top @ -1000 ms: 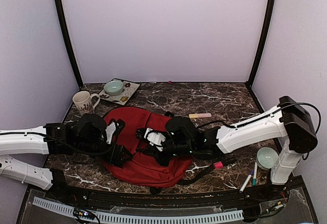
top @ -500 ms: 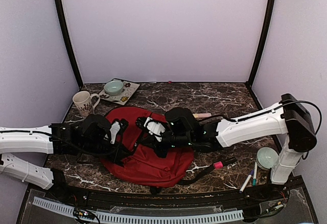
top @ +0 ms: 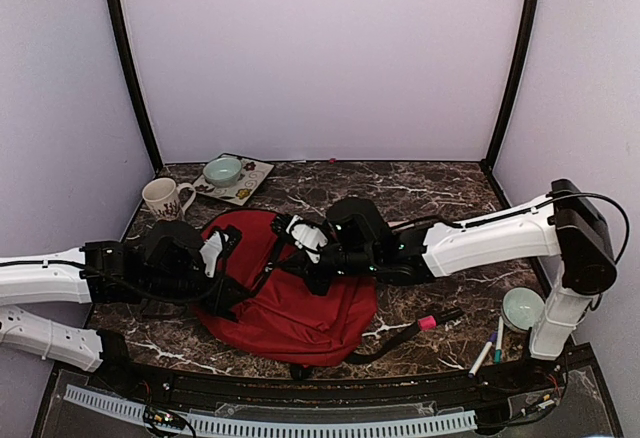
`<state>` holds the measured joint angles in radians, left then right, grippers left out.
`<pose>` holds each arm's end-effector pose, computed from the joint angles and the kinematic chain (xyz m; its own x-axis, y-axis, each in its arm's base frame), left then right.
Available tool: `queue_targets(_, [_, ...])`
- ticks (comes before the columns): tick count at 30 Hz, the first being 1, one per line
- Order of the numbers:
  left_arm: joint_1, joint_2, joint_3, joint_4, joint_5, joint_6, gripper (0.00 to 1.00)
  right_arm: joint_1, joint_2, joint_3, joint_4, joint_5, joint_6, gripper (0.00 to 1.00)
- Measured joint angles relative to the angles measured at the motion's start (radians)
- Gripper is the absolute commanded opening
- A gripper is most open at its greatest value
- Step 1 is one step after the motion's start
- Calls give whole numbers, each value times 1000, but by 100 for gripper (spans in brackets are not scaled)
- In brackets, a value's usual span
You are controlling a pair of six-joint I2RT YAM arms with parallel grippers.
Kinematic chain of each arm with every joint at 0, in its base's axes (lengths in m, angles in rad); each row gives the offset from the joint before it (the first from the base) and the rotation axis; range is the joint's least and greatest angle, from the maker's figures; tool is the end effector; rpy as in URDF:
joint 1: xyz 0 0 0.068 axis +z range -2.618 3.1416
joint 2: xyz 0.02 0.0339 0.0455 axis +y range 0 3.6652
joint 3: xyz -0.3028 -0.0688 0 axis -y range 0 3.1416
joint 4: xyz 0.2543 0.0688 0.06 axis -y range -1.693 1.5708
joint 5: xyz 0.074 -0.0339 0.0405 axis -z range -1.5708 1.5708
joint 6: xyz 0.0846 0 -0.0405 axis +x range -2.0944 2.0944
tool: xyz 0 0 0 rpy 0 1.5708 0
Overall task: Pack the student bag
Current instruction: Zip the lower front pocket of the student bag, then hold the student bag at the center of the board, then unzip the lower front pocket of the student bag.
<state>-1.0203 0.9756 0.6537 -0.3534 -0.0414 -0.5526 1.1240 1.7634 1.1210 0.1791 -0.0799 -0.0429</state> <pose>0.1255 -0.1978 0.2416 -0.7164 0.1647 -0.6779 0.5388 0.7480 -0.3877 0.1923 0.4170 0.2356 -0.1530 -0.4184 -0.8953 -0.9372 0.3487 -0.0027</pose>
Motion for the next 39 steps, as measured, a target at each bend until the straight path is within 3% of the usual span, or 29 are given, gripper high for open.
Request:
queue_targets(5, [0,-1,23,-25,8,16,48,-2,11,28,-34,-25,-11,0])
queue_targets(9, [0,23,100,-47,3,24,56,-5,13,50,-55,-43,-16,0])
queue_targets(12, [0,57,135,-44,0,29,50,-6,18,58,-63,-48,-16,0])
queue_targets(19, [0,186,161,-64,-6,47,13,-7,21,59,-74,-47,-24,0])
queue_targets(23, [0,221,194,-90,-13,55,2,-13,21,59,-75,-34,-27,0])
queue_targets(34, [0,220,208,-114,-23,51,1,-110,28,81,-123,-6,-35,0])
queue_targets(37, [0,220,209,-119,-22,47,5,-156,54,130,-157,-4,-35,0])
queue_targets(39, [0,220,212,-121,-22,47,16,-177,65,152,-174,-6,-39,0])
